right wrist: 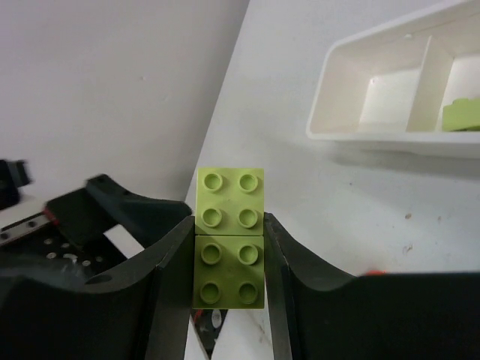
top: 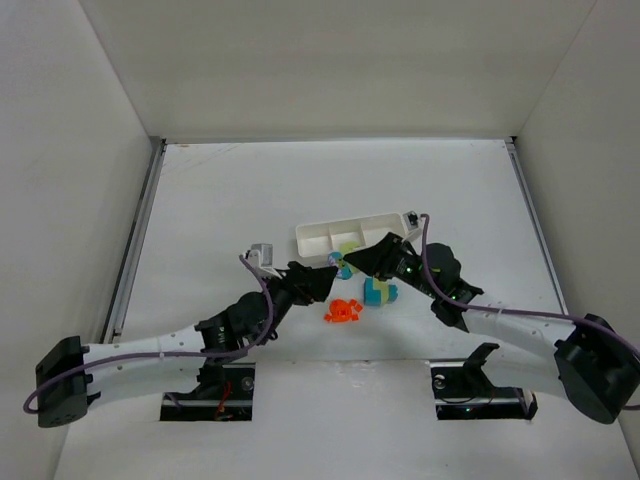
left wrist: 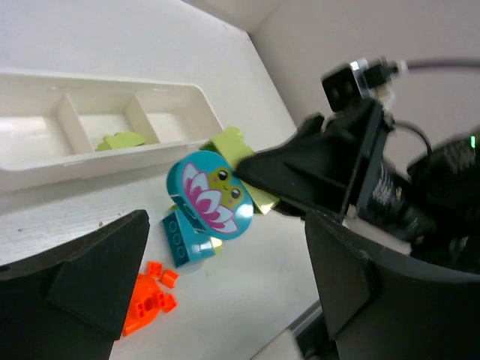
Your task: Sort the legos into containers by color
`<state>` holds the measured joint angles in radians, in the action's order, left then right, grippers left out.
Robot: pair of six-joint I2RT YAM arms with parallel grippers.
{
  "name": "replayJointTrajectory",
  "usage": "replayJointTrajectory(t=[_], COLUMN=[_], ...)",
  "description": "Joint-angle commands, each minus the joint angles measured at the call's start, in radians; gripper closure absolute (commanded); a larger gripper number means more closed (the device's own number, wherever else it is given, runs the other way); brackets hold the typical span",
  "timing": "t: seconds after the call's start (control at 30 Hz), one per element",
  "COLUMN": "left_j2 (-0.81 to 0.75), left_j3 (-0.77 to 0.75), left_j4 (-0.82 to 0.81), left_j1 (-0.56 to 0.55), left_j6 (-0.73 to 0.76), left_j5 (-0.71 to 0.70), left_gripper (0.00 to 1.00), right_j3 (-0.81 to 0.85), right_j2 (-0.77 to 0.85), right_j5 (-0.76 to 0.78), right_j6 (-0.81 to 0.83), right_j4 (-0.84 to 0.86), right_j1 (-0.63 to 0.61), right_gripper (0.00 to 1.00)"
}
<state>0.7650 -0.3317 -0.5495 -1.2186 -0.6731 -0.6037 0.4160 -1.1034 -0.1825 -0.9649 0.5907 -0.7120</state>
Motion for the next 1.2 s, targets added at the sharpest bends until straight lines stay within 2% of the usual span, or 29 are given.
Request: replayJointTrajectory(t=[0.0, 0.07, 0.2, 0.47, 0.63, 1.17], left_j2=[0.029, 0.054, 0.111, 0.186, 0.21, 0.287], left_j3=[0.031, 0.033, 0.022, 0.025, 0.043, 0.039], left_j4=[-0.066, -0.056, -0.098, -0.251, -0.342, -0.492], left_j1=[0.102, 0.179, 0.279, 0.261, 0.265, 0.265], left_j6=[-0.455, -0.567, -0.617, -0.571, -0.562, -0.525], left_j5=[-0.025, 0.046, 0.188, 0.228, 0.22, 0.196], left_gripper=[0.19, 0.23, 0.26, 0.25, 0.31, 0.34], right_j3=[0.009, 0.01, 0.012, 0.012, 0.012, -0.013], right_j2=[-0.033, -0.059, -0.082, -0.118, -0.134, -0.202], right_j5=[0.026, 0.037, 0.038, 0.041, 0.025, -0.043], right_j6=[-0.044, -0.066, -0.109, -0.146, -0.19, -0.383], right_j4=[0.191, 0.228, 0.28, 0.305, 0.328, 0.44], right_j1=[0.015, 0.019, 0.027, 0.023, 0.021, -0.022], right_gripper=[0.6, 0.6, 0.6, 0.6, 0.6, 0.59])
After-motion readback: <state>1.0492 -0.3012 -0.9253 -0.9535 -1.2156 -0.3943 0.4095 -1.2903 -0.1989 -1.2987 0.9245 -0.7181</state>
